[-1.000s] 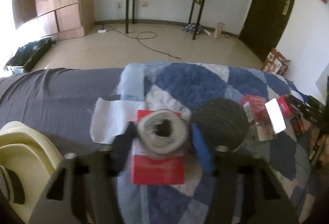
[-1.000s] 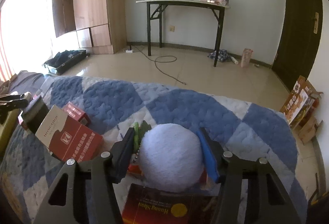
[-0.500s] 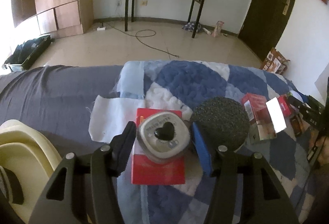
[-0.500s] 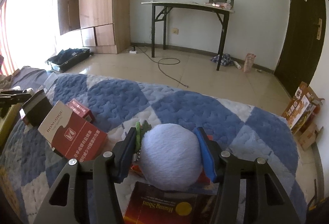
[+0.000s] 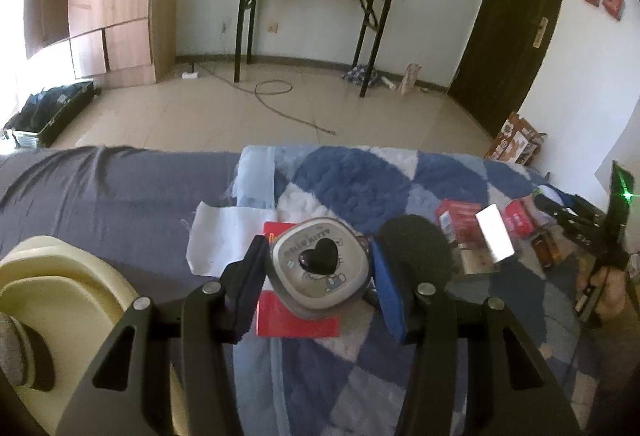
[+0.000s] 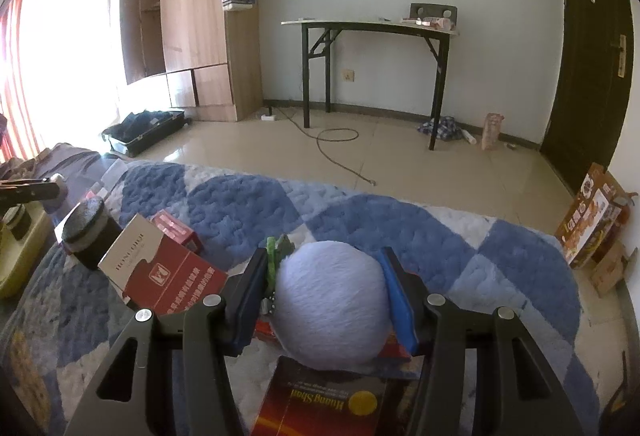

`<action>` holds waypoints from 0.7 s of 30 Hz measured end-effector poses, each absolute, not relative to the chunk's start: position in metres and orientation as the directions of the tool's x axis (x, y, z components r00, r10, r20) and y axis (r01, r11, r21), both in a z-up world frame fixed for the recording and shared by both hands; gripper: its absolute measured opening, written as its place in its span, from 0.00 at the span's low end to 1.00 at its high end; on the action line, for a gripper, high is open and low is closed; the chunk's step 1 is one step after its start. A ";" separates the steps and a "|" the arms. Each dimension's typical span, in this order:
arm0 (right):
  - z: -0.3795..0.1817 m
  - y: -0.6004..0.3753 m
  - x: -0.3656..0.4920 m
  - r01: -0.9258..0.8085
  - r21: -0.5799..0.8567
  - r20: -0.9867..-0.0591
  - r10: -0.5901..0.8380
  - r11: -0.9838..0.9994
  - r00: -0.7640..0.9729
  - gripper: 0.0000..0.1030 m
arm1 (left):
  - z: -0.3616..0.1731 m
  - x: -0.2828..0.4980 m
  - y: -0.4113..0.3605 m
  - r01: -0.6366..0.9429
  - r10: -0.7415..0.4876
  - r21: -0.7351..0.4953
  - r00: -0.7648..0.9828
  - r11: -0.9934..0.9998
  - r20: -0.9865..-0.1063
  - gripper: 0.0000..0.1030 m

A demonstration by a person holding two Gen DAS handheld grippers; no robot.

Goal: Organize rigid objects
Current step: 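Grasp the white timer with the left gripper while the right gripper grasps the white ball, then lower the timer and ball into the cream basin and release both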

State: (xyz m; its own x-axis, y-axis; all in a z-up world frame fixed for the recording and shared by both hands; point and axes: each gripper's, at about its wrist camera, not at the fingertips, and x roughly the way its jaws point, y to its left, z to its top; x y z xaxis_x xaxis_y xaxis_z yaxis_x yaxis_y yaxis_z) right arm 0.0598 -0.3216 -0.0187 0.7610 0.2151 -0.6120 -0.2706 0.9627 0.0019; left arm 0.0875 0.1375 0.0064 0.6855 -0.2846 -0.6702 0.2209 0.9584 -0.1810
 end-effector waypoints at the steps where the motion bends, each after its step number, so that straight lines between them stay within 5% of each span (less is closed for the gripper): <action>1: -0.018 -0.322 0.059 -0.270 0.002 -0.610 0.215 0.963 0.763 0.52 | 0.010 0.083 0.139 0.224 -0.286 -0.179 0.695 0.958 -0.660 0.51; 21: -0.006 -0.313 0.051 -0.289 -0.008 -0.571 0.233 0.957 0.787 0.52 | 0.032 0.046 0.169 0.204 -0.303 -0.231 0.752 0.951 -0.585 0.51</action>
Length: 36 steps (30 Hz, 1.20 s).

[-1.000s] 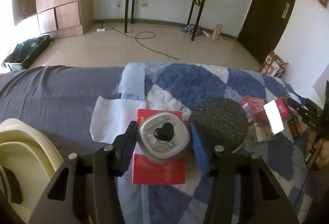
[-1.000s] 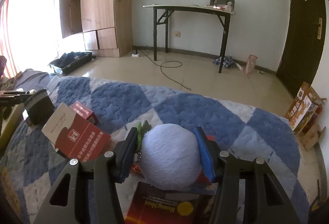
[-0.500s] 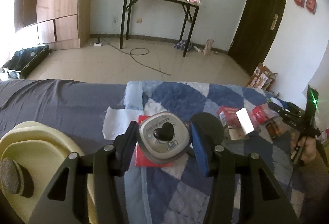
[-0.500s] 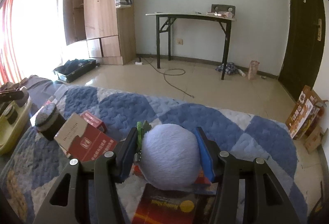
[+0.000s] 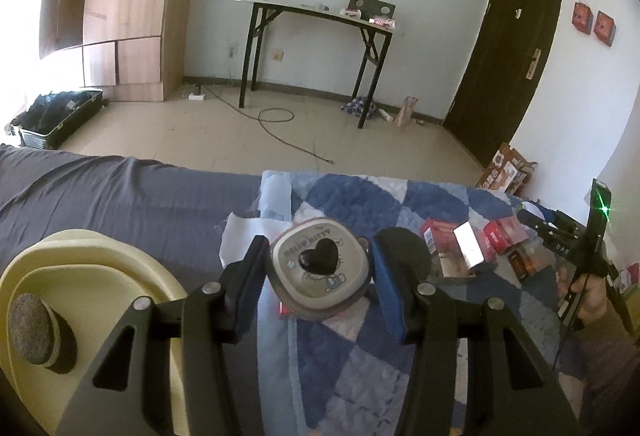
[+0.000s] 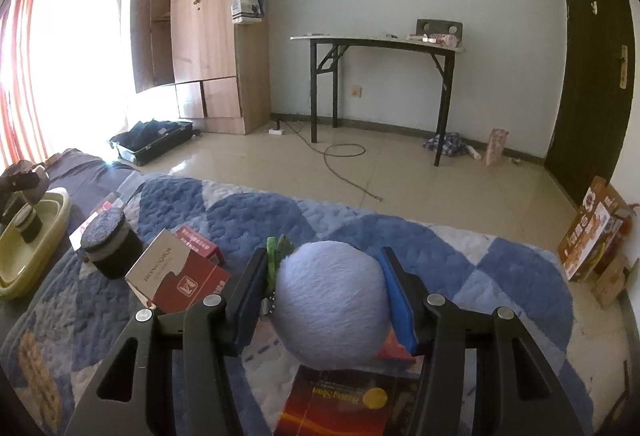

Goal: Organize rigid objects
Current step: 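Lower the timer and ball into the cream basin and release both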

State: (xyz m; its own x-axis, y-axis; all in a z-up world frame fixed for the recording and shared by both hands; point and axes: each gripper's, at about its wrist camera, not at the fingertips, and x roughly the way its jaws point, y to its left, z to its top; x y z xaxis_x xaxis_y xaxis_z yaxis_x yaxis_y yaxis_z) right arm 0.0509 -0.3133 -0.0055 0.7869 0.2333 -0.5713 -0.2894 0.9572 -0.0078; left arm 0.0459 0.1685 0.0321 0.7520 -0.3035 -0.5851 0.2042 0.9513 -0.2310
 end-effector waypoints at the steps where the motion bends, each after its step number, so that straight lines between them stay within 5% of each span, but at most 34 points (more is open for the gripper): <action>1: -0.004 -0.312 0.050 -0.291 -0.009 -0.568 0.235 0.957 0.789 0.52 | 0.033 0.044 0.169 0.202 -0.306 -0.237 0.752 0.950 -0.584 0.51; 12: 0.066 -0.206 -0.012 -0.593 -0.009 -0.497 0.511 0.805 0.701 0.52 | 0.072 -0.080 0.266 -0.035 -0.079 -0.170 0.782 0.985 -0.618 0.51; 19: 0.039 -0.016 -0.022 -0.862 0.092 -0.638 0.695 0.498 0.333 0.52 | 0.008 -0.096 0.336 -0.193 0.001 -0.186 0.697 0.963 -0.717 0.51; 27: -0.034 0.168 0.012 -0.902 0.007 -0.772 0.576 0.431 0.269 0.51 | -0.065 -0.041 0.352 -0.207 0.038 -0.100 0.574 0.973 -0.818 0.51; 34: -0.069 0.217 0.024 -0.909 -0.032 -0.839 0.483 0.416 0.250 0.57 | -0.065 -0.049 0.361 -0.222 0.031 -0.130 0.605 0.966 -0.796 0.53; 36: -0.067 0.220 0.031 -0.906 0.012 -0.847 0.485 0.424 0.216 0.61 | -0.062 -0.054 0.358 -0.212 0.013 -0.156 0.630 0.965 -0.776 0.72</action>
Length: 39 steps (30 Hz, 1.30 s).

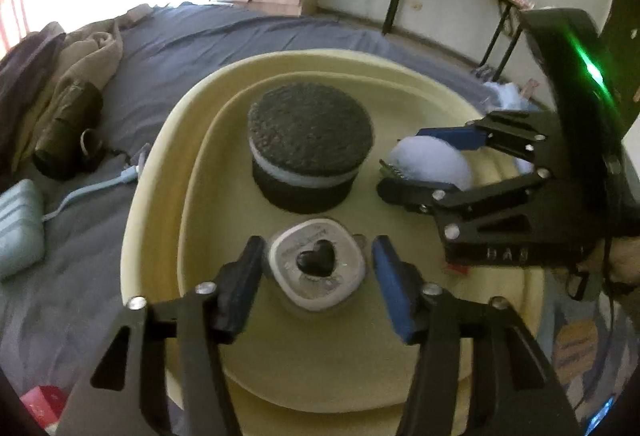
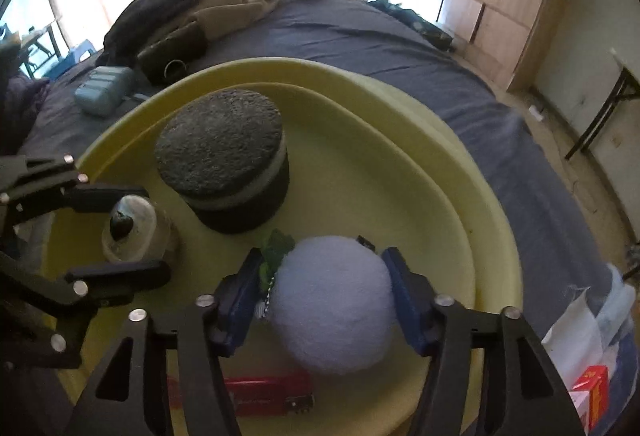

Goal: Organize rigid objects
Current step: 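Lower the timer and ball into the cream basin and release both, then grasp the dark Huang Shan box with the right gripper while the left grasps the black foam disc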

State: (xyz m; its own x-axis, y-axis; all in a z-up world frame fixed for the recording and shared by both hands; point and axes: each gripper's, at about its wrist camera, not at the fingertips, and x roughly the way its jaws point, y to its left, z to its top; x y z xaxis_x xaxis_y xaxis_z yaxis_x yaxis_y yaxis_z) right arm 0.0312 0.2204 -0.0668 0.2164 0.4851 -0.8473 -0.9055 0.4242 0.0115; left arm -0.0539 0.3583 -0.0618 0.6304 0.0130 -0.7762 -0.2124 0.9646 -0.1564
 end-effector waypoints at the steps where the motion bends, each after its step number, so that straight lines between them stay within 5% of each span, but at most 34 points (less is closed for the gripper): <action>1: -0.062 0.218 0.036 -0.895 0.047 -0.842 0.500 0.444 0.204 0.63 | -0.058 -0.060 0.356 -0.210 0.009 -0.166 0.646 0.963 -0.763 0.78; 4: -0.026 0.190 0.038 -0.878 0.187 -0.792 0.596 0.441 0.131 0.71 | -0.035 -0.074 0.340 -0.164 -0.015 -0.178 0.695 0.970 -0.719 0.92; 6: 0.024 0.135 0.037 -0.870 0.177 -0.718 0.665 0.460 0.206 0.99 | -0.013 -0.076 0.321 -0.127 -0.028 -0.174 0.726 0.977 -0.687 1.00; 9: 0.086 0.028 0.031 -0.825 0.129 -0.583 0.715 0.550 0.385 1.00 | 0.016 -0.061 0.277 -0.025 -0.113 -0.192 0.734 0.981 -0.669 1.00; 12: 0.107 -0.085 0.023 -0.713 0.042 -0.558 0.609 0.699 0.564 1.00 | 0.029 -0.031 0.223 0.109 -0.225 -0.211 0.704 0.971 -0.674 1.00; 19: 0.025 -0.282 0.019 -0.340 0.027 -0.695 0.262 0.940 0.669 1.00 | 0.008 0.058 0.097 0.274 -0.362 -0.245 0.564 0.930 -0.742 1.00; 25: -0.013 -0.321 0.034 -0.201 0.171 -0.699 0.263 0.965 0.665 1.00 | -0.006 0.088 0.038 0.321 -0.265 -0.086 0.569 0.943 -0.778 1.00; 30: -0.018 -0.312 0.037 -0.155 0.078 -0.727 0.163 0.985 0.667 1.00 | -0.023 0.101 0.043 0.295 -0.246 -0.085 0.567 0.952 -0.786 1.00; 35: -0.031 -0.301 0.035 -0.132 0.133 -0.759 0.187 0.982 0.624 1.00 | -0.035 0.109 0.046 0.267 -0.237 -0.093 0.580 0.959 -0.779 1.00; 39: -0.041 -0.280 0.041 -0.143 -0.038 -0.746 0.067 0.989 0.662 1.00 | -0.036 0.113 0.048 0.257 -0.223 -0.080 0.597 0.963 -0.771 0.99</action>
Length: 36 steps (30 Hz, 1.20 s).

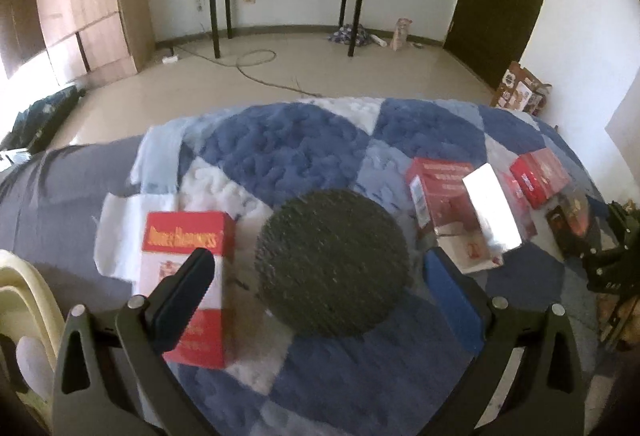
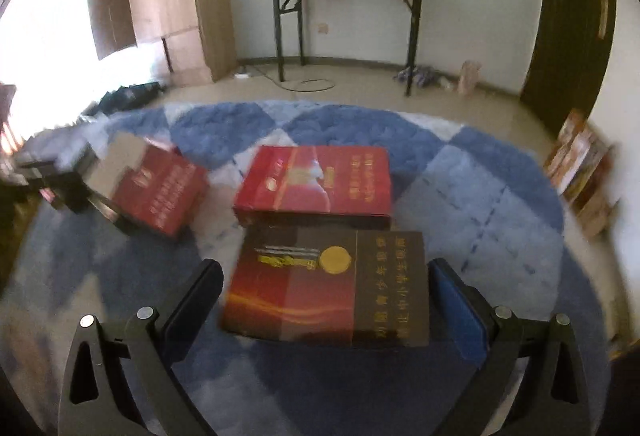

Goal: Organize rigid objects
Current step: 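Grasp the dark Huang Shan box with the right gripper while the left grasps the black foam disc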

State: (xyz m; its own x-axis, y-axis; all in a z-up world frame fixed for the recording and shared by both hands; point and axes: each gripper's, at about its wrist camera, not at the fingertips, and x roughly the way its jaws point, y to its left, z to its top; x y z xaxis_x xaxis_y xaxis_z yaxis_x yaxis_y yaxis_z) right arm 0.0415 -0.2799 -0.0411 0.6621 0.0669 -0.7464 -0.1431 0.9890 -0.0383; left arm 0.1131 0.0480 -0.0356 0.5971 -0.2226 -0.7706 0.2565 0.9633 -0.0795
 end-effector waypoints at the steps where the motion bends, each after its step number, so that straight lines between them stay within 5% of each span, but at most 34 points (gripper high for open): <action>1: -0.049 -0.280 0.042 -0.138 -0.045 -0.757 0.057 0.989 0.651 0.99 | -0.036 0.114 0.048 0.255 -0.221 -0.079 0.597 0.964 -0.771 0.99; 7: -0.061 -0.263 0.054 -0.133 -0.084 -0.740 0.027 0.988 0.672 0.89 | -0.037 0.116 0.043 0.259 -0.257 -0.124 0.578 0.958 -0.775 0.93; 10: -0.067 -0.260 0.047 -0.129 -0.090 -0.726 0.024 0.988 0.687 0.89 | -0.039 0.116 0.036 0.277 -0.239 -0.085 0.589 0.957 -0.772 0.66; 36: -0.064 -0.288 0.020 -0.133 -0.100 -0.728 0.019 0.986 0.685 0.89 | -0.061 0.113 0.027 0.289 -0.194 -0.018 0.591 0.957 -0.783 0.66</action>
State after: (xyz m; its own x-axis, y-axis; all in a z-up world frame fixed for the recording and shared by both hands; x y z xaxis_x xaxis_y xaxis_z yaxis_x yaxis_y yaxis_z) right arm 0.0202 -0.2882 -0.0641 0.6854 0.0189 -0.7279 -0.1335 0.9860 -0.1001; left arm 0.1131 0.0267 -0.0613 0.5910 -0.1937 -0.7831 0.2893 0.9571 -0.0184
